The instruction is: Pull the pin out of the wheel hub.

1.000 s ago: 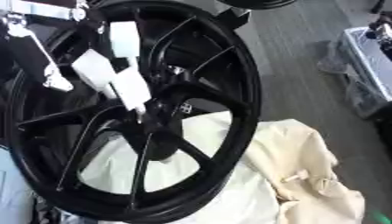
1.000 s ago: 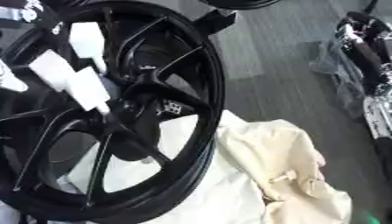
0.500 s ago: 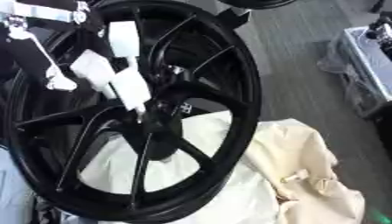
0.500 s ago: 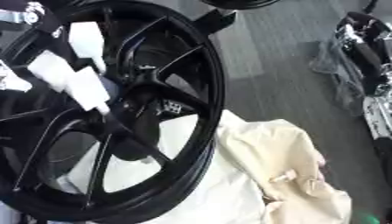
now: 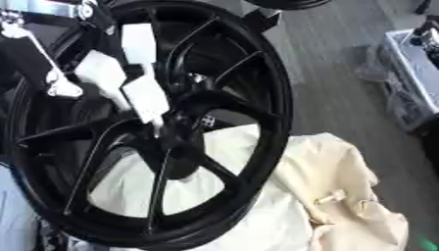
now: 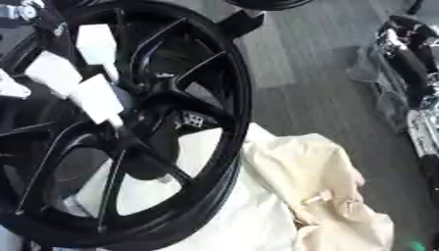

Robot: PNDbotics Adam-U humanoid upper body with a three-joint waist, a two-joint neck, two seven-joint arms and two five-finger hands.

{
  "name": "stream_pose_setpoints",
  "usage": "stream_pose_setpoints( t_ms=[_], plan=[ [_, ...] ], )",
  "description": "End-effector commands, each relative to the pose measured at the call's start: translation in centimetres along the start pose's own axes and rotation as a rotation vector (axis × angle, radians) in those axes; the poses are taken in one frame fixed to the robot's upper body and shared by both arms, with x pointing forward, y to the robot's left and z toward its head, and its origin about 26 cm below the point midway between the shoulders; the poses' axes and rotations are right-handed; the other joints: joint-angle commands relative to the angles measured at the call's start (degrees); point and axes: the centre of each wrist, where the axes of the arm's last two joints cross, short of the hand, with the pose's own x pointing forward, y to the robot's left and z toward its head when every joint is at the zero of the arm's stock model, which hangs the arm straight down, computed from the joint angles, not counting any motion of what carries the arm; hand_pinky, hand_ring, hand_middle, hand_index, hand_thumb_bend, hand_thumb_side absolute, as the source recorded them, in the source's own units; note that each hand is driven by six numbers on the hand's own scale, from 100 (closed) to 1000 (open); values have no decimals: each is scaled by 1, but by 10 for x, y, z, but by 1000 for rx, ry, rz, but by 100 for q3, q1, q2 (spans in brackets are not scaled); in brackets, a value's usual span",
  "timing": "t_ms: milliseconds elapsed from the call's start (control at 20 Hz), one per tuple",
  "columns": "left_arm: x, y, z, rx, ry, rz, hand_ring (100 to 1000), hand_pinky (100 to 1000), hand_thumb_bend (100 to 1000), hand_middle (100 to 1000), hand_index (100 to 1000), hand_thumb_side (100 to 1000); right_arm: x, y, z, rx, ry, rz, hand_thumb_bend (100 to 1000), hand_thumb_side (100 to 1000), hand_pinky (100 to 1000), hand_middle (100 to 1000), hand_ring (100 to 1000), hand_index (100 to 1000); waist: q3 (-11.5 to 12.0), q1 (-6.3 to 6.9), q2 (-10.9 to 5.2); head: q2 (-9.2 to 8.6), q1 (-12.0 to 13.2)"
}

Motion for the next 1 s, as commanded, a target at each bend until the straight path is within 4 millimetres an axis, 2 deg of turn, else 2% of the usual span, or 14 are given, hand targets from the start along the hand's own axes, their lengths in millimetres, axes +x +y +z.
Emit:
stream_pose_setpoints(
  t_ms=[50,300,450,750,1000],
  plan=[
    [8,22,24,81,12,-36,538,621,162,368,383,100,7,-6,-3,-12,-22,12,100,472,975,701,785,830,15,-30,-122,-10,-23],
    [17,37,48,217,15,-45,531,620,178,362,375,100,8,-7,-3,-13,-28,11,100,469,975,701,785,831,48,-47,-140,10,-59],
    [12,39,69,316,65,-27,525,619,183,361,373,100,9,-9,-3,-18,-32,14,100,467,975,701,785,831,84,-58,-146,25,-95],
    [-10,23,117,448,232,37,518,617,171,360,370,100,9,-17,-2,-47,-33,19,100,467,975,701,786,831,200,-102,-127,3,-171],
    [-26,5,146,535,335,99,511,615,150,358,367,100,9,-18,-2,-55,-34,17,100,467,974,701,786,831,265,-160,-103,-28,-183]
  ],
)
